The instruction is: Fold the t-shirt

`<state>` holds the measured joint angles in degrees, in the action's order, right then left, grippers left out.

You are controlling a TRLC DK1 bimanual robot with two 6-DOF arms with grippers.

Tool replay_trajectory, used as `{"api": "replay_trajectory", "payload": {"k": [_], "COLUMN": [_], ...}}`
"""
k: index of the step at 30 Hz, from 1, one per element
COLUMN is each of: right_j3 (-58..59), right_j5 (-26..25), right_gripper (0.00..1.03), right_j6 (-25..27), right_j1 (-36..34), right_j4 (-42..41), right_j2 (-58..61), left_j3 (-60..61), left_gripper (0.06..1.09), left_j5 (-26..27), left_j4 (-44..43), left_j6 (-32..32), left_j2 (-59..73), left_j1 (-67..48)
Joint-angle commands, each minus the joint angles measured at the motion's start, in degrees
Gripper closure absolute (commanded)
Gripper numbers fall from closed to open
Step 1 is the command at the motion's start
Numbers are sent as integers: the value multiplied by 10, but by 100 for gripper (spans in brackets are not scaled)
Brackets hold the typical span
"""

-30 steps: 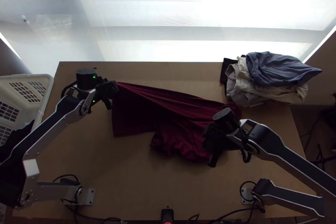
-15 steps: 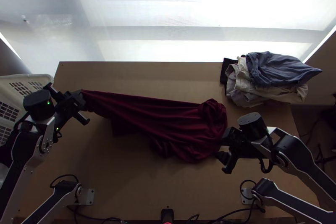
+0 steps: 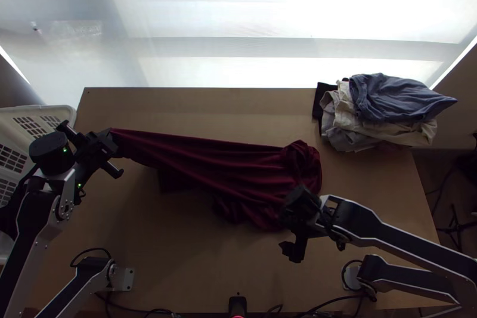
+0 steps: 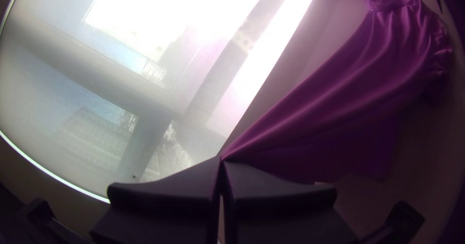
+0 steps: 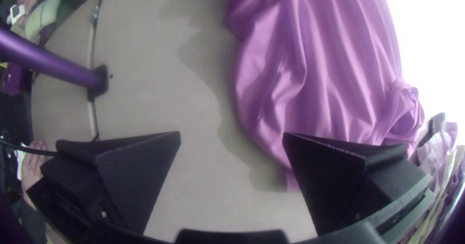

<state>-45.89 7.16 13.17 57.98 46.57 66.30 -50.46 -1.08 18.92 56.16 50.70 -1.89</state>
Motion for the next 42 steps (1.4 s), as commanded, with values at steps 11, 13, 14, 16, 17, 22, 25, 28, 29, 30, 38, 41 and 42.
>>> {"api": "replay_trajectory", "payload": {"k": [11, 13, 14, 16, 17, 22, 25, 28, 29, 30, 38, 41, 42], "right_j3": [68, 76, 77, 78, 78, 77, 73, 74, 76, 77, 83, 52, 32], "right_j5": [-99, -102, -106, -111, -113, -113, -112, -111, -111, -108, -83, -64, -50], "right_gripper": [10, 10, 10, 10, 10, 32, 49, 60, 64, 68, 100, 100, 100], "right_j6": [78, 80, 81, 81, 82, 95, 102, 107, 109, 110, 113, 111, 107], "right_j1": [35, 30, 30, 28, 27, 16, 7, 6, 6, 6, 9, 8, 6], "right_j4": [-136, -153, -156, -165, -169, -174, -185, -200, -203, -205, -222, -172, -145], "right_j2": [76, 87, 90, 93, 94, 97, 97, 104, 107, 110, 99, 74, 64], "left_j3": [4, 3, 3, 2, 2, 2, 4, 11, 12, 14, 20, 19, 18], "left_gripper": [105, 105, 105, 105, 105, 105, 105, 105, 105, 105, 105, 105, 105], "left_j5": [10, 11, 11, 12, 12, 14, 15, 16, 17, 19, 27, 28, 28], "left_j4": [-9, -11, -12, -13, -14, -20, -20, -20, -20, -21, -26, -26, -26], "left_j6": [9, 9, 9, 10, 11, 14, 14, 13, 12, 12, 14, 14, 12], "left_j2": [7, 10, 12, 12, 12, 16, 16, 16, 16, 16, 16, 13, 12], "left_j1": [15, 15, 15, 15, 15, 19, 19, 19, 19, 19, 32, 38, 39]}}
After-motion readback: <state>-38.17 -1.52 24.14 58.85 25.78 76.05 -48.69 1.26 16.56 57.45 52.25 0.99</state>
